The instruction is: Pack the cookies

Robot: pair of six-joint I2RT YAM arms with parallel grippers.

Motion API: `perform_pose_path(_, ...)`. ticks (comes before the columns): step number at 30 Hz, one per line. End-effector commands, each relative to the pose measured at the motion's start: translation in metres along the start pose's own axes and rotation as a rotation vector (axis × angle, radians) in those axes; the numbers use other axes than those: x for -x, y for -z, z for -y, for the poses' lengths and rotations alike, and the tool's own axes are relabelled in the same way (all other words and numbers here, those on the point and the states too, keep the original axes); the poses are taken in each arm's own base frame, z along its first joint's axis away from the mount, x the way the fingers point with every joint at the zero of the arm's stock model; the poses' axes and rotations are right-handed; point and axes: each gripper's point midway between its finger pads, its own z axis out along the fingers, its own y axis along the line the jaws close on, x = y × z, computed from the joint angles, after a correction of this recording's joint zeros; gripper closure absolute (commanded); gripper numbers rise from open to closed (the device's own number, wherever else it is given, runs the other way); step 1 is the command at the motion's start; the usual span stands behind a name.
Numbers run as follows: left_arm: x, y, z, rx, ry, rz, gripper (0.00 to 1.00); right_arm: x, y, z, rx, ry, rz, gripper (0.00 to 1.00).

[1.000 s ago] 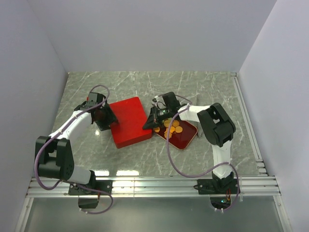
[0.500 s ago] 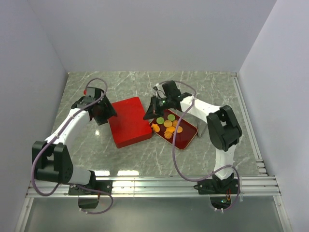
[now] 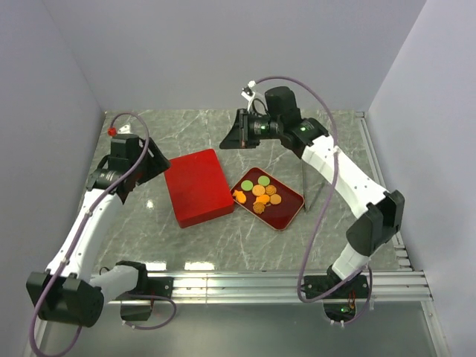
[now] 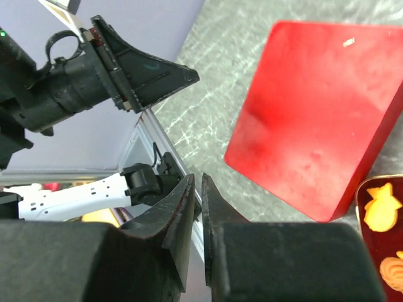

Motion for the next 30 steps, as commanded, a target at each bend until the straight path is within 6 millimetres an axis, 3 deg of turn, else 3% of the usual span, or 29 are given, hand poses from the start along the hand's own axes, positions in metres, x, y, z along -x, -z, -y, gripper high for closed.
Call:
perform_pose_path(1,0.036,0.026,0.018,-0.077,-0.035,0.157,0.29,0.013,0.032,-0.031,-0.019,0.109,0.075,0.82)
perform_pose_path(5,0.047,0.041,0.026,-0.130,-0.032,0.226,0.26,0.018,0.055,-0.050,-0.023,0.174,0.139,0.71)
perform_pose_path(6,0.052,0.046,0.029,-0.149,-0.030,0.254,0.25,0.017,0.058,-0.052,-0.031,0.189,0.145,0.55)
perform_pose_path(9,0.067,0.058,0.031,-0.159,-0.022,0.337,0.23,0.016,0.074,-0.061,-0.047,0.230,0.174,0.34)
perform_pose_path(11,0.076,0.063,0.028,-0.149,-0.027,0.402,0.23,0.015,0.084,-0.066,-0.054,0.252,0.192,0.31)
perform_pose_path(12,0.088,0.075,0.033,-0.187,-0.023,0.474,0.23,0.013,0.086,-0.061,-0.076,0.258,0.199,0.29)
perform_pose_path(13,0.090,0.073,0.025,-0.162,-0.032,0.516,0.21,0.012,0.093,-0.065,-0.076,0.272,0.213,0.28)
perform_pose_path(18,0.107,0.100,0.013,-0.192,-0.044,0.762,0.06,0.005,0.107,-0.058,-0.110,0.310,0.268,0.27)
perform_pose_path(21,0.101,0.095,0.002,-0.156,-0.200,0.826,0.12,0.001,0.121,-0.060,-0.114,0.336,0.314,0.27)
perform_pose_path(24,0.096,0.083,-0.018,-0.064,-0.228,0.828,0.12,-0.009,0.124,-0.061,-0.074,0.371,0.340,0.05)
perform_pose_path(25,0.092,0.076,-0.025,-0.036,-0.228,0.818,0.11,-0.012,0.124,-0.058,-0.087,0.375,0.350,0.05)
perform_pose_path(26,0.092,0.073,-0.031,-0.003,-0.221,0.823,0.11,-0.012,0.124,-0.041,-0.161,0.354,0.371,0.04)
perform_pose_path(29,0.077,0.045,-0.050,0.073,-0.223,0.762,0.10,-0.017,0.132,-0.021,-0.245,0.322,0.413,0.04)
perform_pose_path(30,0.069,0.030,-0.065,0.137,-0.182,0.736,0.08,-0.021,0.136,-0.008,-0.298,0.327,0.429,0.03)
